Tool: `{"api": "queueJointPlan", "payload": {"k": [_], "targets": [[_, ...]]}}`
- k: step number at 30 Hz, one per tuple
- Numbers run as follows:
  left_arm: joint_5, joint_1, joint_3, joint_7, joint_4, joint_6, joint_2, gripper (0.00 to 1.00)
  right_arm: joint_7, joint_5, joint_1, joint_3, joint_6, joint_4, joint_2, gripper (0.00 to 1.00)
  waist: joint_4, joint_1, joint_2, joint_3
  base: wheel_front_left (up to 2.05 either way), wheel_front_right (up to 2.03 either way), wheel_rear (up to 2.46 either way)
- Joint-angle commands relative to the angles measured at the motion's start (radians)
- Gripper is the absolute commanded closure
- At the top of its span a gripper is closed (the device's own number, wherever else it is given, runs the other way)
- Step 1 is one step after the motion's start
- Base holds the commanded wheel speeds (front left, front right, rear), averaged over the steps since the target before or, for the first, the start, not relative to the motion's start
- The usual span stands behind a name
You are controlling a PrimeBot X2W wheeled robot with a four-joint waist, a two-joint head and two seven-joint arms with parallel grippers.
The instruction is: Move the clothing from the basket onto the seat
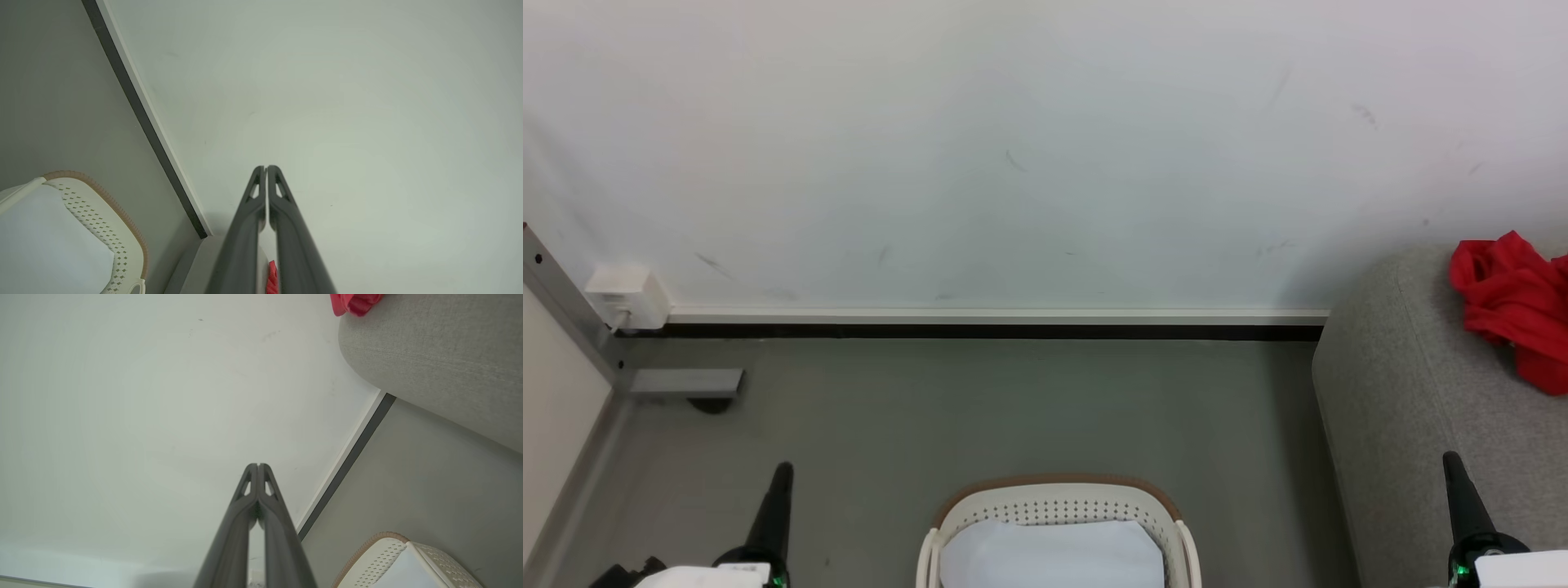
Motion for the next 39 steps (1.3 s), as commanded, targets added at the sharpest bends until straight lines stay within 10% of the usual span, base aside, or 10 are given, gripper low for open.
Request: {"api": "queueJointPlan", "payload": {"k": [1, 39], "targets": [[-0.023, -0.016, 0.006, 0.006, -0.002, -0.007, 0.004, 1.00, 0.004, 0.023, -0.014, -0.004, -0.002, -0.008, -0.007, 1.00, 0.000, -0.0001, 0.0000, 0.000, 0.00, 0.00, 0.00], [-0.214, -0.056, 0.028, 0.059, 0.008, -0.029, -0.004, 1.00, 0.056, 0.226, -0.036, -0.026, -0.002, -0.018, -0.008, 1.00, 0.015, -0.0001, 0.0000, 0.010, 0.00, 0.00, 0.00]]}}
